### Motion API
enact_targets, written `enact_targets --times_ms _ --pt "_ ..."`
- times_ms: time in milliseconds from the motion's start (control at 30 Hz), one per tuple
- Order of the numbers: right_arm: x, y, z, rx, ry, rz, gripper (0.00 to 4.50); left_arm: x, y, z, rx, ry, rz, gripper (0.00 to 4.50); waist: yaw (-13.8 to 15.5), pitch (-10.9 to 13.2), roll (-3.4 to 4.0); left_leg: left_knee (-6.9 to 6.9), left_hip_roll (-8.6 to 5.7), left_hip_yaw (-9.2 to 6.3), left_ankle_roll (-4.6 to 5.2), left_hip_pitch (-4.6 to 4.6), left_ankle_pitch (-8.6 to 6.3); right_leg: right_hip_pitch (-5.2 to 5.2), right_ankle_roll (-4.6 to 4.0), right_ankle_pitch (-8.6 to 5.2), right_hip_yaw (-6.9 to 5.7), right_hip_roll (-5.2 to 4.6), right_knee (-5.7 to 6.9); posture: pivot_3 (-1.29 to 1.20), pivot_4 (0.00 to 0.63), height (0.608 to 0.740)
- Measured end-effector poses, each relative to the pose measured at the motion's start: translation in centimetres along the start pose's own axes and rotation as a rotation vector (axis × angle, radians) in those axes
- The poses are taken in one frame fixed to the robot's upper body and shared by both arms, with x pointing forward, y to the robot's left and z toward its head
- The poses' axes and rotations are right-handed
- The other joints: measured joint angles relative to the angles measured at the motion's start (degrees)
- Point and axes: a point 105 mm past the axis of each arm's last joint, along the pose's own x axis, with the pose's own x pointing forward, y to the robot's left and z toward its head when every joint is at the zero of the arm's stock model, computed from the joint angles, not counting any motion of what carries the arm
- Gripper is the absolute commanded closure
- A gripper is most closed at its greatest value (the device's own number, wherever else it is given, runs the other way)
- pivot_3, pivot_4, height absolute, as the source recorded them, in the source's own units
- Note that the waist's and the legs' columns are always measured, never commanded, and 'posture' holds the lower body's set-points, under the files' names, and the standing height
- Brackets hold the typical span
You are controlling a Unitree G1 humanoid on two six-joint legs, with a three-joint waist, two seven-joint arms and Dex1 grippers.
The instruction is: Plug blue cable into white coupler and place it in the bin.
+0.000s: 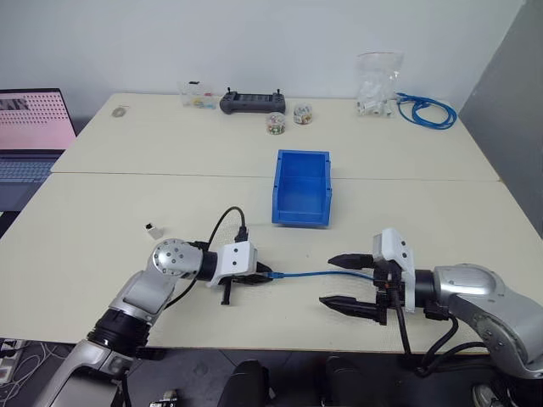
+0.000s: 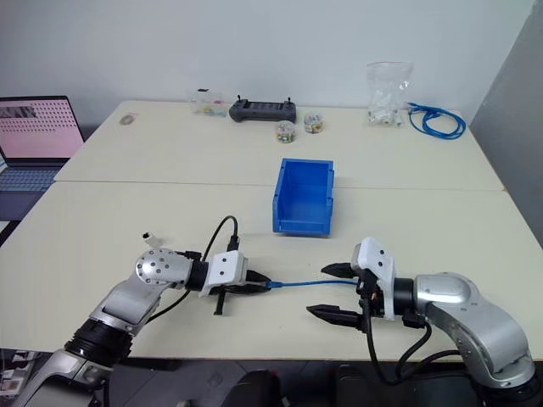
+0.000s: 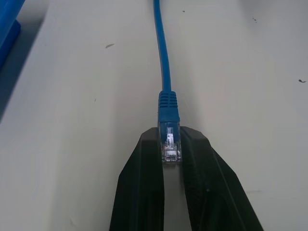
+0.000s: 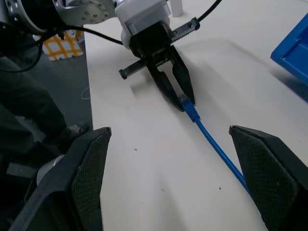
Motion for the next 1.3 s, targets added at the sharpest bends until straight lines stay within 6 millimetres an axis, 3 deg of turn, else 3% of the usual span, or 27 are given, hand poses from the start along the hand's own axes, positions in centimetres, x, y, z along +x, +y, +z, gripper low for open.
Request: enact_targets --times_ms 200,367,533,633,900,1033,1133,1300 --pt "-0.1 1.5 0.3 0.087 -0.068 0.008 0.31 2.1 1.0 3.9 -0.239 -0.184 -0.029 4.27 -0.1 0.1 -0.17 0.04 -0.01 -0.12 0.00 -0.25 0.00 -0.12 0.03 -0.01 -0.09 0.01 -0.08 0.00 0.150 0.740" --pt "0.1 2.1 0.2 0.160 -0.126 -0.015 0.31 0.9 2.3 6.7 -0.419 -0.330 -0.016 4.27 -0.9 0.1 -0.18 0.00 0.05 -0.13 -0.01 -0.19 0.00 -0.15 0.03 -0.01 -0.06 0.05 0.00 0.00 0.150 0.740" --pt "0.2 1.8 0.7 0.222 -0.208 -0.048 0.31 -0.4 1.9 8.5 -0.636 -0.462 -0.111 4.27 -1.3 0.1 -0.18 0.02 0.05 -0.14 -0.02 -0.18 0.01 -0.14 0.03 -0.01 -0.06 0.07 0.01 0.00 0.150 0.740" --pt "0.2 0.6 1.5 0.259 -0.269 -0.070 0.31 -1.3 1.5 9.7 -0.714 -0.528 -0.177 4.27 -1.5 0.1 -0.18 0.02 0.05 -0.12 -0.03 -0.17 0.01 -0.14 0.03 -0.01 -0.03 0.07 0.01 0.00 0.150 0.740" --pt "0.9 -0.4 4.7 0.333 -0.432 -0.035 0.31 -2.1 0.3 11.4 -0.774 -0.576 -0.277 4.27 -1.5 0.1 -0.17 0.00 0.05 -0.12 -0.03 -0.17 0.02 -0.15 0.02 -0.01 0.01 0.05 0.00 0.00 0.150 0.740" --pt "1.1 -0.5 5.1 0.371 -0.451 -0.019 0.31 -2.1 0.2 11.4 -0.783 -0.573 -0.270 4.27 -1.4 0.1 -0.17 0.00 0.03 -0.11 -0.03 -0.18 0.02 -0.15 0.02 -0.01 0.02 0.05 -0.01 0.00 0.150 0.740" --pt "1.4 -0.2 5.1 0.394 -0.449 0.003 0.81 -2.1 0.2 11.5 -0.787 -0.574 -0.265 4.27 -1.4 0.1 -0.17 0.00 0.04 -0.10 -0.03 -0.18 0.01 -0.16 0.02 -0.01 0.02 0.05 -0.01 0.00 0.150 0.740" --pt "1.7 -0.3 4.8 0.412 -0.433 0.009 2.07 -2.1 0.2 11.7 -0.788 -0.586 -0.275 4.27 -1.4 0.1 -0.17 0.00 0.04 -0.09 -0.03 -0.18 0.01 -0.16 0.02 -0.01 0.03 0.05 -0.01 0.00 0.150 0.740"
